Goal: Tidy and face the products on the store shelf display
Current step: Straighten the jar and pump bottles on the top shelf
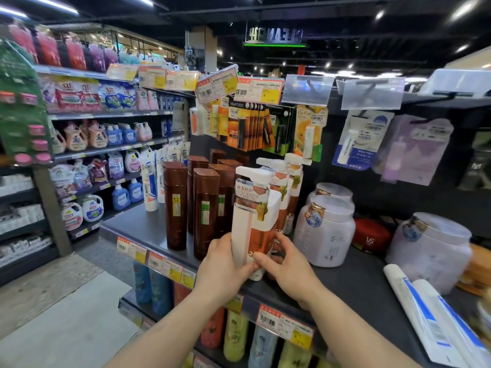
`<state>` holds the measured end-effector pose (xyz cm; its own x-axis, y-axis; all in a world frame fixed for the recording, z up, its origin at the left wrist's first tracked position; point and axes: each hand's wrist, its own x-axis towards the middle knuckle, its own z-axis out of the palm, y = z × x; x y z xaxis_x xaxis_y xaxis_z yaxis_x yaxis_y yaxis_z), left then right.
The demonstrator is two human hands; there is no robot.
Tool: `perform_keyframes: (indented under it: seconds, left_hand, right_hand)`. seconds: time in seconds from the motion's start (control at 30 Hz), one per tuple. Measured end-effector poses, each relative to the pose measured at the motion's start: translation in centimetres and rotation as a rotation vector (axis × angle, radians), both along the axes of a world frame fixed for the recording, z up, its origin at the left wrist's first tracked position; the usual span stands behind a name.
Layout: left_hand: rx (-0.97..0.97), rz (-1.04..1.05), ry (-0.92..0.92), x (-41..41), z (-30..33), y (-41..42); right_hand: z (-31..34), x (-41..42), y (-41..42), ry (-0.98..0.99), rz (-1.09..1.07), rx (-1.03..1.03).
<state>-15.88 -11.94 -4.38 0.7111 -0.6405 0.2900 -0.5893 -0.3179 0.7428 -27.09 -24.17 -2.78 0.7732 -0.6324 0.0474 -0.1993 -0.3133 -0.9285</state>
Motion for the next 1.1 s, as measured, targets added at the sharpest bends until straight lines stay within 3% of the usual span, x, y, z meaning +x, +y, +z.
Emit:
perform_keyframes:
  seconds: [0.2, 0.33, 0.6, 0.73, 0.97, 1.1]
  left_hand:
    - [-0.005, 0.027, 0.042, -1.0, 1.0, 0.5]
    - [0.004, 0.131, -0.109, -3.5, 2.5, 1.5]
    - [-0.056, -0.091, -0.157, -11.4, 5.1, -4.2]
    - [-0.027, -0.188, -0.166, -15.0, 6.1, -9.3]
    - [0.019, -0.318, -0.145, -18.9, 7.5, -19.7]
    - [0.087, -0.372, -0.007, -19.4, 6.3, -25.0]
  right_hand:
    - [0.5, -0.7, 0.1, 0.009, 0.014, 0.008]
    - [1.5, -3.2, -0.5, 0.053, 0.013, -0.064]
    - [4.5, -12.3, -4.7, 0.130, -0.040, -0.235]
    - [5.3, -16.9, -8.1, 0.116, -0.156, -0.291]
    - [8.4, -22.8, -17.6, 0.174, -0.529, -0.595]
    - [8.5, -22.6, -21.8, 0.232, -0.480, -0.365]
